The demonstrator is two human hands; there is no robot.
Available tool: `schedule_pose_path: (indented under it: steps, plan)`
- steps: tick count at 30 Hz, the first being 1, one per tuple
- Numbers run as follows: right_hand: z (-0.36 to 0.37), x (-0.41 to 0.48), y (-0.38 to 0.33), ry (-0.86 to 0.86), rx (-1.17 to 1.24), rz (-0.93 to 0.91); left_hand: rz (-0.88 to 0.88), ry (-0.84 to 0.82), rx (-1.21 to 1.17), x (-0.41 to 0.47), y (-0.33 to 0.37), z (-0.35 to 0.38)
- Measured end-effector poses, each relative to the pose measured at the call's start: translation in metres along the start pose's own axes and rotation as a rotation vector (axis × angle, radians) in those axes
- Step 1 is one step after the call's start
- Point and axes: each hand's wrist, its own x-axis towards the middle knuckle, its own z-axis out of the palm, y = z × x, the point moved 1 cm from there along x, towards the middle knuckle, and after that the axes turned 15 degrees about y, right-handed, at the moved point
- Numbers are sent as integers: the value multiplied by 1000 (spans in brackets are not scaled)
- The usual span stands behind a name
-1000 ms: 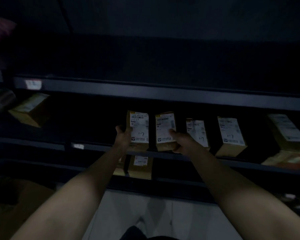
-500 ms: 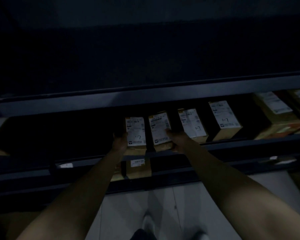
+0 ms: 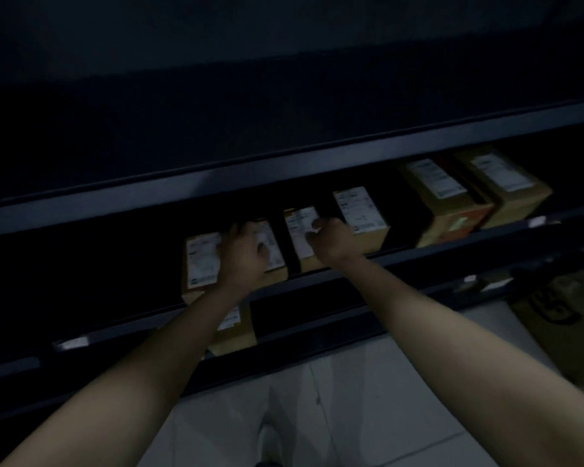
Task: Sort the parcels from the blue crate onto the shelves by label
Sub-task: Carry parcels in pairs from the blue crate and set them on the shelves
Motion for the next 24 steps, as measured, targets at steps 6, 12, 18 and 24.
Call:
schedule_pose_path:
  steps: [6,12,18,24]
  plan:
    - [-167,-36,62,404,-385,-101,553,-115,-116,-40,185,26]
    - [-333,-113,153,779,-713,32,1056,-23,-274,-116,374,38]
    - [-431,-218,246,973,-916,279,1356,13,-405,-223,507,63]
    - [-485,-330,330,1050,-970,688,1591,-188,-595,-347,601,106]
